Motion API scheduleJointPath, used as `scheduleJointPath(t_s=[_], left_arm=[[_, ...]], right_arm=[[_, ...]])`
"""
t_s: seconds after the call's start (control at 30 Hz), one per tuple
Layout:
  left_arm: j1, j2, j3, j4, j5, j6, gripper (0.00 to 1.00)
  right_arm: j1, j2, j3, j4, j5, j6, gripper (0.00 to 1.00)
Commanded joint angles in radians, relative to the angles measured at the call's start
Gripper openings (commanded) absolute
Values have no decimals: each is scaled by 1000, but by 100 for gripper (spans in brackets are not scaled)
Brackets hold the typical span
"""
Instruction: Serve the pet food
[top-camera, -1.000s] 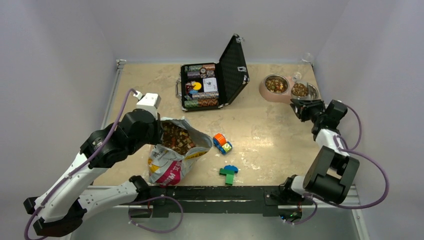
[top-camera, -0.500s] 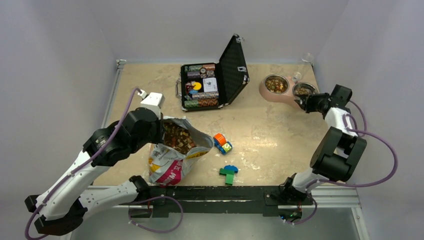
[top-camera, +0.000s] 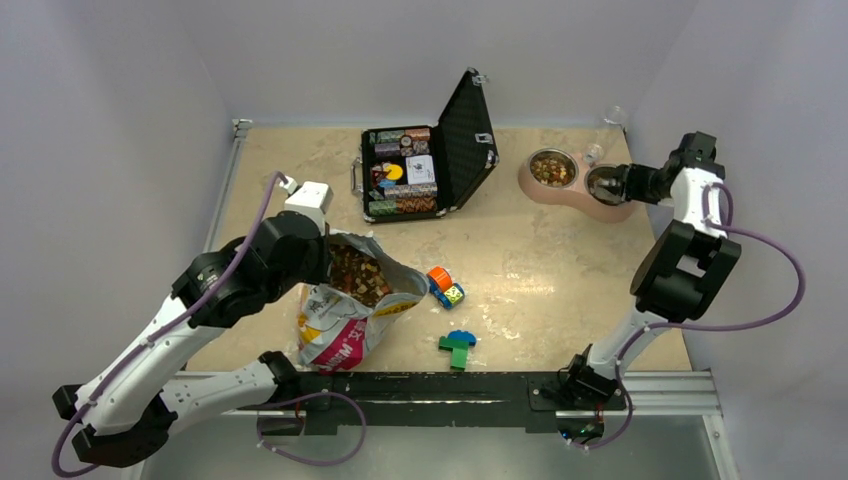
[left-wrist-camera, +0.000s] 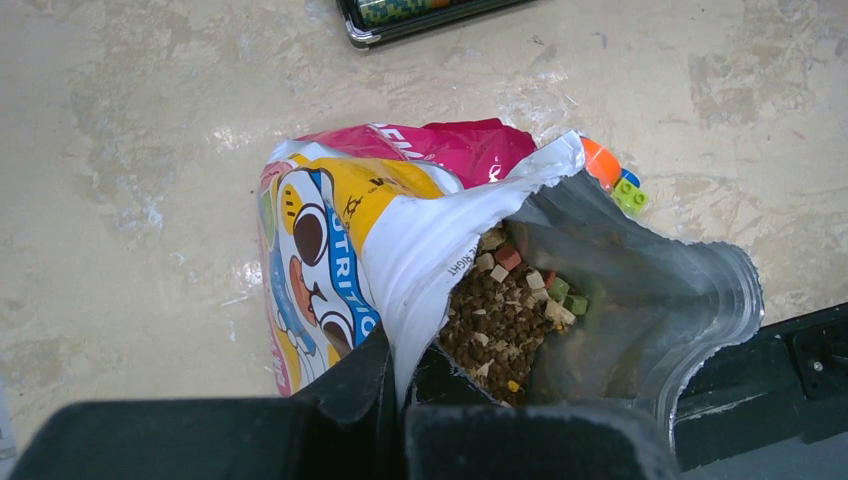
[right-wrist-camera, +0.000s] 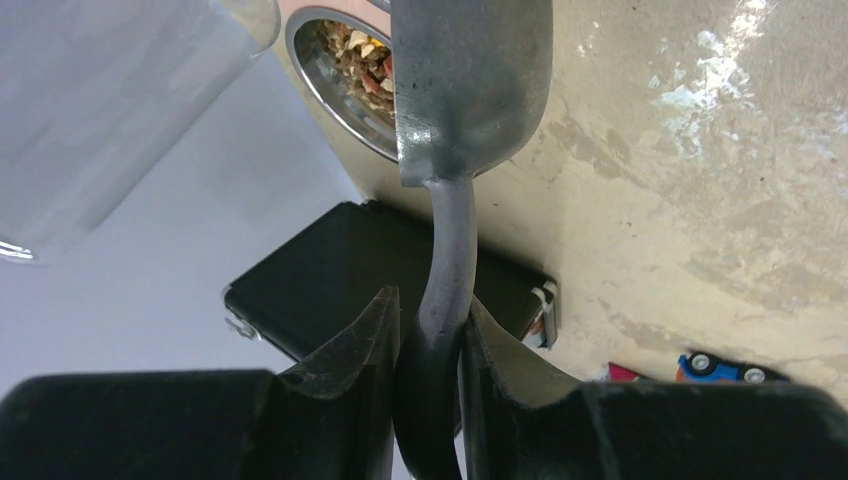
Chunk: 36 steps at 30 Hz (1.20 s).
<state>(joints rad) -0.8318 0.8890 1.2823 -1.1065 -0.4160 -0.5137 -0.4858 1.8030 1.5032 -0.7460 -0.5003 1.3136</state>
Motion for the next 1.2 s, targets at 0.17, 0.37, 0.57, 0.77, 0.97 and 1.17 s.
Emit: scheduleJointPath(t_s=[0.17, 0.37, 0.57, 0.77, 0.97, 1.17], left_arm=[[7, 20, 86, 174, -105, -12, 0], [8, 34, 94, 171, -111, -23, 0], [8, 36, 98, 168, -108, -24, 0], [8, 33, 103, 168, -118, -20, 0], [8, 15, 100, 150, -117, -32, 0], [8, 7, 94, 142, -115, -37, 0]], right_arm=[[-5, 98, 320, -270, 27, 81, 0], [-5, 99, 368, -306, 47, 137, 0], [-6, 90, 370, -359, 55, 138, 0], [-4, 68, 331, -351, 35, 143, 0], [-5, -24, 187, -213, 77, 162, 0], [-4, -74, 121, -153, 114, 174, 0]])
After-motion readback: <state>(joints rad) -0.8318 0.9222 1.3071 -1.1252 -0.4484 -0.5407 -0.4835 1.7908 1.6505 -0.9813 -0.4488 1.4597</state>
